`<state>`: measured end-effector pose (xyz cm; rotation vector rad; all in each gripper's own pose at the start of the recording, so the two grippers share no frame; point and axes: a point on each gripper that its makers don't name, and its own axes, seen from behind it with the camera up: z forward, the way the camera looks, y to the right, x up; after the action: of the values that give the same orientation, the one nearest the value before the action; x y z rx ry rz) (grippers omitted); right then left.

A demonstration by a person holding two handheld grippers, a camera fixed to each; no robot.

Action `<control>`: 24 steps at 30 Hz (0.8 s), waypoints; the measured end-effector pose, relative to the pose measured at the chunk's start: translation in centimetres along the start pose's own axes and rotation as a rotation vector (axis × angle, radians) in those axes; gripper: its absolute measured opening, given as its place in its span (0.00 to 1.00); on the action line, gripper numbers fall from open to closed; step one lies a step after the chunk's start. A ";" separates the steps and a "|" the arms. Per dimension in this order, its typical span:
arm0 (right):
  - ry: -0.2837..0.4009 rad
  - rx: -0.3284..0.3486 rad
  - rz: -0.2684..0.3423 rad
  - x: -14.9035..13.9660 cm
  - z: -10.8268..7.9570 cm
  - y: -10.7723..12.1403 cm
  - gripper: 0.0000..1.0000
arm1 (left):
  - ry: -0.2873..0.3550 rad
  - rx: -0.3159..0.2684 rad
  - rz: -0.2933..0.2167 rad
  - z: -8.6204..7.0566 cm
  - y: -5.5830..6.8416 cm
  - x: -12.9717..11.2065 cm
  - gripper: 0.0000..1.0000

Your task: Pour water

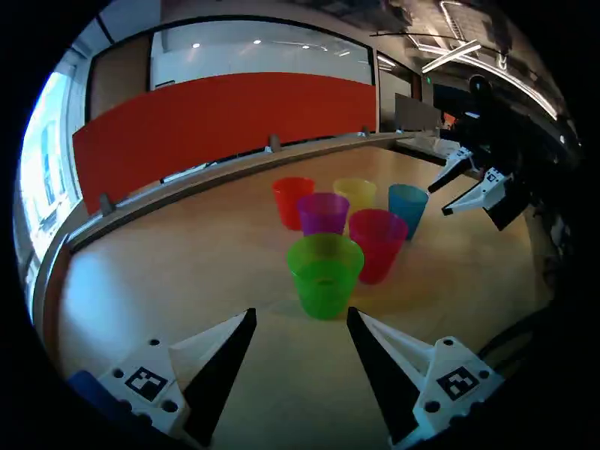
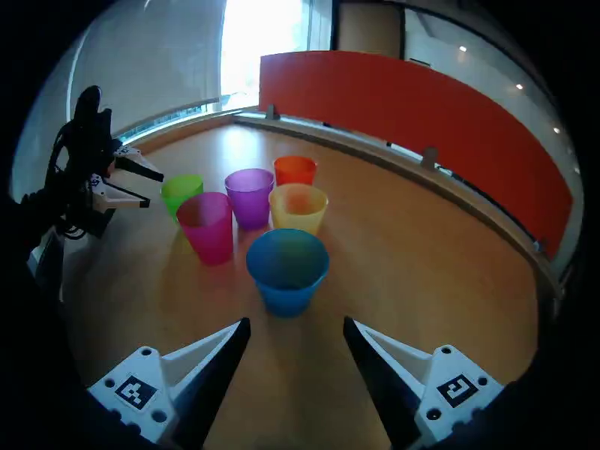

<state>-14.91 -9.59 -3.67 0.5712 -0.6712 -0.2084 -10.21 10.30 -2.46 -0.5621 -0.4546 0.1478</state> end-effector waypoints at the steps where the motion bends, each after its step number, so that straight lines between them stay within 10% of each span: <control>1: 0.009 -0.010 0.005 0.0 -0.4 0.1 0.96 | 0.010 0.011 -0.010 -0.3 -0.2 0.1 0.90; 24: 0.251 -0.398 0.075 -0.3 -8.1 5.2 0.96 | 0.283 0.347 -0.168 -8.7 -5.7 2.6 0.89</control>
<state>-9.98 -1.62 -6.09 0.1847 -0.3906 -0.1898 -3.85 2.03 -4.94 -0.1969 -0.1922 -0.0159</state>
